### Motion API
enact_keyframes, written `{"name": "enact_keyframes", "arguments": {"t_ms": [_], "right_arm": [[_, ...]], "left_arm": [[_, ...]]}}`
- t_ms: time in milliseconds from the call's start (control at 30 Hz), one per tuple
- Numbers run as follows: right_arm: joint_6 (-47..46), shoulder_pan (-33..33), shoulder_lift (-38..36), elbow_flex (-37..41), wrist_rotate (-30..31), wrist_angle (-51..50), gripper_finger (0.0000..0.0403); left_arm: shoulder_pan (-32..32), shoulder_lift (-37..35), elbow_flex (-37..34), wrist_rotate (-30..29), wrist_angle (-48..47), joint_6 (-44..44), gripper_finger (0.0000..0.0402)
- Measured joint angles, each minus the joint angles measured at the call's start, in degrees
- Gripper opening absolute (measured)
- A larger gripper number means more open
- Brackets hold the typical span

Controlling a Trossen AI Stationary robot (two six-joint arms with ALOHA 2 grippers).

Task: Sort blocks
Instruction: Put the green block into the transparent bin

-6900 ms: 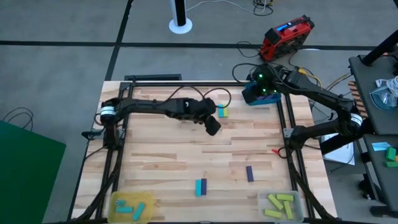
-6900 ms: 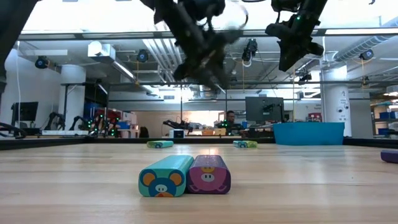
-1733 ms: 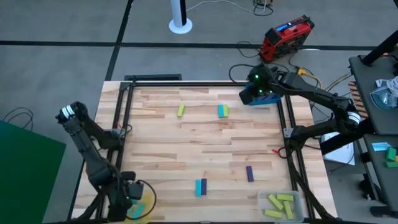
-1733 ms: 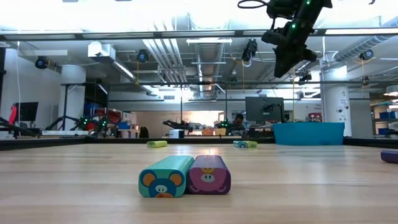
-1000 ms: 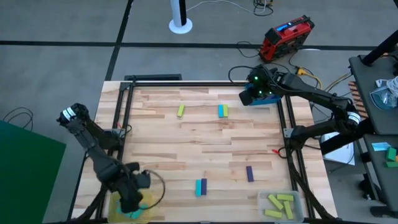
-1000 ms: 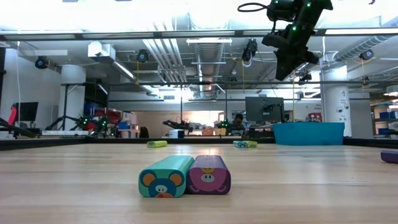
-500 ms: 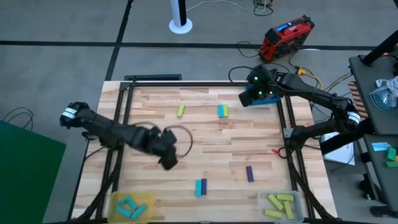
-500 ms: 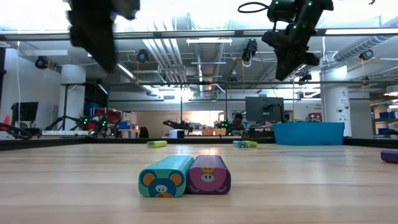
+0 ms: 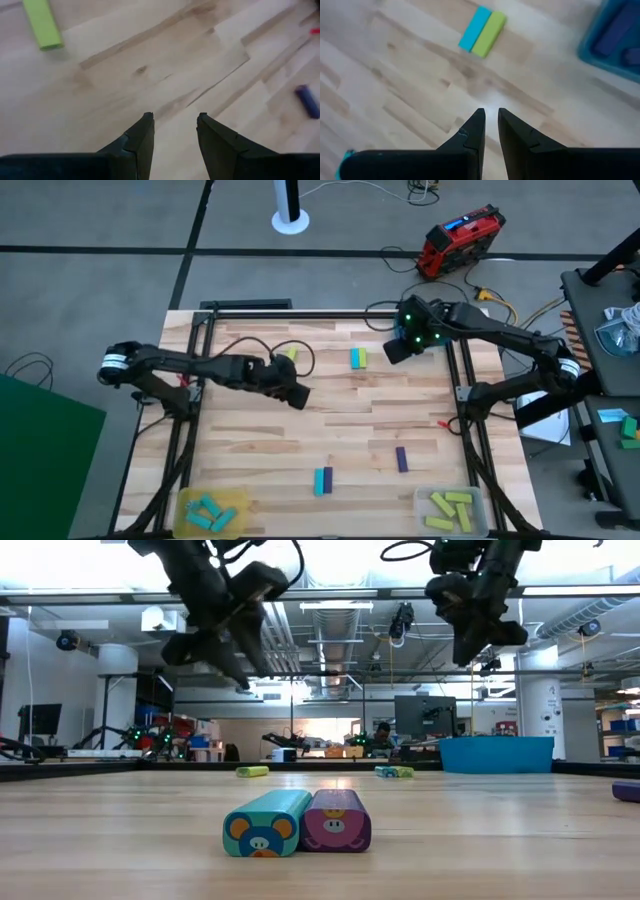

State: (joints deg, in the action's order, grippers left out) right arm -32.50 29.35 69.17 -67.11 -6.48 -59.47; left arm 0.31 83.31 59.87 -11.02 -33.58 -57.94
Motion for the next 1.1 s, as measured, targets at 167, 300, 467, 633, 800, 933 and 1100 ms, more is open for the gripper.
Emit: {"name": "enact_keyframes", "arguments": {"t_ms": [167,300,467,633,800,933,1100], "right_arm": [[-0.69,-2.88,0.43,0.00,-0.02,0.84,0.0043],[-3.28,-3.62,0.48,0.00,-0.02,1.52,0.0043],[-7.64,-3.58,0.48,0.00,0.53,1.60,0.0043],[-13.16,-3.59,0.48,0.00,3.13,1.80,0.0043],[-18.08,-3.62,0.50,0.00,3.54,1.85,0.0043],[-20.49,-3.62,0.50,0.00,3.54,1.79,0.0043],[-22.78,-3.62,0.50,0.00,4.40,1.68,0.0043]], "left_arm": [[2.25,-0.02,2.72,-0.14,-2.74,-0.82,0.0127],[8.97,0.00,3.24,0.37,-5.73,-2.82,0.0127],[19.70,0.04,2.38,2.99,-6.92,4.03,0.0141],[28.72,0.81,2.21,2.97,-5.64,15.14,0.0171],[32.40,5.12,2.17,4.11,-2.89,22.24,0.0187],[32.07,9.79,2.35,6.17,-1.25,23.41,0.0188],[30.94,14.39,4.37,6.22,-1.79,23.39,0.0188]]}}
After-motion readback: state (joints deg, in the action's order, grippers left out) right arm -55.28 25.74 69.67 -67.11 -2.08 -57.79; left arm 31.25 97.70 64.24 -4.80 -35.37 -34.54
